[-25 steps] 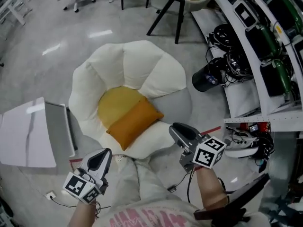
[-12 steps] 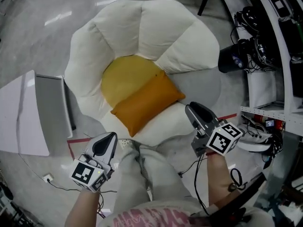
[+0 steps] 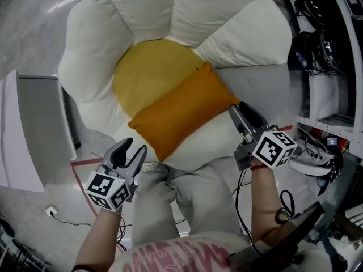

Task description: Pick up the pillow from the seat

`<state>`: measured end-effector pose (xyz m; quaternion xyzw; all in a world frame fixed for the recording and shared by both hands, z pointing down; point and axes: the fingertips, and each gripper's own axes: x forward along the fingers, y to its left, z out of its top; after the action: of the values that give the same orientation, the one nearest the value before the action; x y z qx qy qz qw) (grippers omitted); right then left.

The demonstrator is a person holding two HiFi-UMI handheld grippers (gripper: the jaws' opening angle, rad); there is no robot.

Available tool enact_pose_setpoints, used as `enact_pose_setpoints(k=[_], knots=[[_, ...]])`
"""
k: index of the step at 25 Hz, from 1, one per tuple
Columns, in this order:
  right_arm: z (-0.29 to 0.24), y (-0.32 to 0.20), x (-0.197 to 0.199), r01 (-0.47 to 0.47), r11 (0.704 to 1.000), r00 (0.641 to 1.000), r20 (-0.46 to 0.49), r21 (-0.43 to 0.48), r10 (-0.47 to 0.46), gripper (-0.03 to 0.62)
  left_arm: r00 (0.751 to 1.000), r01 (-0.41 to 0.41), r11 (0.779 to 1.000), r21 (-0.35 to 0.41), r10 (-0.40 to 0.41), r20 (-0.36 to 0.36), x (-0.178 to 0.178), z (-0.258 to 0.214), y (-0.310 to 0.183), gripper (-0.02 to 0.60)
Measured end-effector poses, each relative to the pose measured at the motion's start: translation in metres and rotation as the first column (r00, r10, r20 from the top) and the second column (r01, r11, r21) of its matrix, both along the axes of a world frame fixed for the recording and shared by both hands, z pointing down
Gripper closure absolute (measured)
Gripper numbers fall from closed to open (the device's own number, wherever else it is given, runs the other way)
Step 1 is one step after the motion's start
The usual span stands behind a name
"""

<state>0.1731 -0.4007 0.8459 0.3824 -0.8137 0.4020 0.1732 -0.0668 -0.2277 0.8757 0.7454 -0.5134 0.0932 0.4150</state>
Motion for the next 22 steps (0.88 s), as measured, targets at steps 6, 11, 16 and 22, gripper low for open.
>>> enact_pose_setpoints(k=[6, 11, 16, 22], knots=[[0.061, -0.001, 0.024, -0.295, 0.928, 0.946, 0.068, -0.227, 0.317, 0.288, 0.99, 0.099, 0.989, -0.107, -0.108, -0.086, -0.033, 0.063, -0.001, 0.253], [0.091, -0.002, 0.034, -0.415, 0.829, 0.86, 0.135, -0.376, 0.492, 0.197, 0.905, 0.254, 0.948, -0.192, -0.303, -0.298, -0.049, 0.087, -0.016, 0.192], [0.116, -0.004, 0.026, -0.433, 0.761, 0.789, 0.205, -0.483, 0.58, 0.175, 0.824, 0.318, 0.914, -0.253, -0.398, -0.403, -0.049, 0.107, -0.037, 0.172], [0.141, -0.011, 0.015, -0.417, 0.741, 0.758, 0.248, -0.527, 0.603, 0.164, 0.833, 0.27, 0.92, -0.284, -0.371, -0.41, -0.031, 0.131, -0.047, 0.156]])
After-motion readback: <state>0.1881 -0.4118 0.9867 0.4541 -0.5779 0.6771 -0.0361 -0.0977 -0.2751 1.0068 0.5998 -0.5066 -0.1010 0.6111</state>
